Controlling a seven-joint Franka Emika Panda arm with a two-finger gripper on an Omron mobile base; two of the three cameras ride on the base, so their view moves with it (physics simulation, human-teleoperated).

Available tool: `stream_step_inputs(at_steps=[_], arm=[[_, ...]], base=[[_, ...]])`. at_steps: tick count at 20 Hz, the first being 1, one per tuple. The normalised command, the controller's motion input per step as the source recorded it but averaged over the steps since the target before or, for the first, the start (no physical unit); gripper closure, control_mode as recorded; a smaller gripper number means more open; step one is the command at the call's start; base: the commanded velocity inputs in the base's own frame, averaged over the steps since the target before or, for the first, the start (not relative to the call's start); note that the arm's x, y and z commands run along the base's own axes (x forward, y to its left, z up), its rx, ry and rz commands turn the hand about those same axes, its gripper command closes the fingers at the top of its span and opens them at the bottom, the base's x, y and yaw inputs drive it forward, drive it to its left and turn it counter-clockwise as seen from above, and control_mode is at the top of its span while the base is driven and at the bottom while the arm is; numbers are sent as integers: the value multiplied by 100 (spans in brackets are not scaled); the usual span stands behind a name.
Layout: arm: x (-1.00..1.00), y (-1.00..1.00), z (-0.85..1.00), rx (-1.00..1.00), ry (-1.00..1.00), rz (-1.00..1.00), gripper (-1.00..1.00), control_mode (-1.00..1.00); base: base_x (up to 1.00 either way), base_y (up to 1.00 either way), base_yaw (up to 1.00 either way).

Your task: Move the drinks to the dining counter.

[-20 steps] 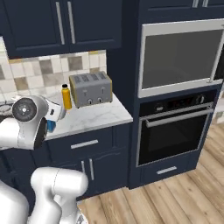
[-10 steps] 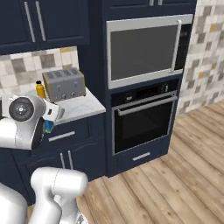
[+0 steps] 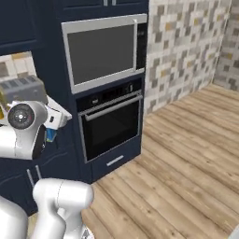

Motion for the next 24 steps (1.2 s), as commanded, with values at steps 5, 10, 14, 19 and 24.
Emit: stream_step_inputs(at_steps=[5, 10, 14, 19, 24], arm=[[0, 0, 0, 0, 0, 0, 100, 100], [0, 0, 0, 0, 0, 0, 100, 100], [0, 0, 0, 0, 0, 0, 100, 100], [0, 0, 0, 0, 0, 0, 100, 100], [0, 0, 0, 0, 0, 0, 100, 100]], base=[[0, -56, -50], [0, -34, -51], [0, -23, -52], [0, -15, -50], [0, -19, -45]])
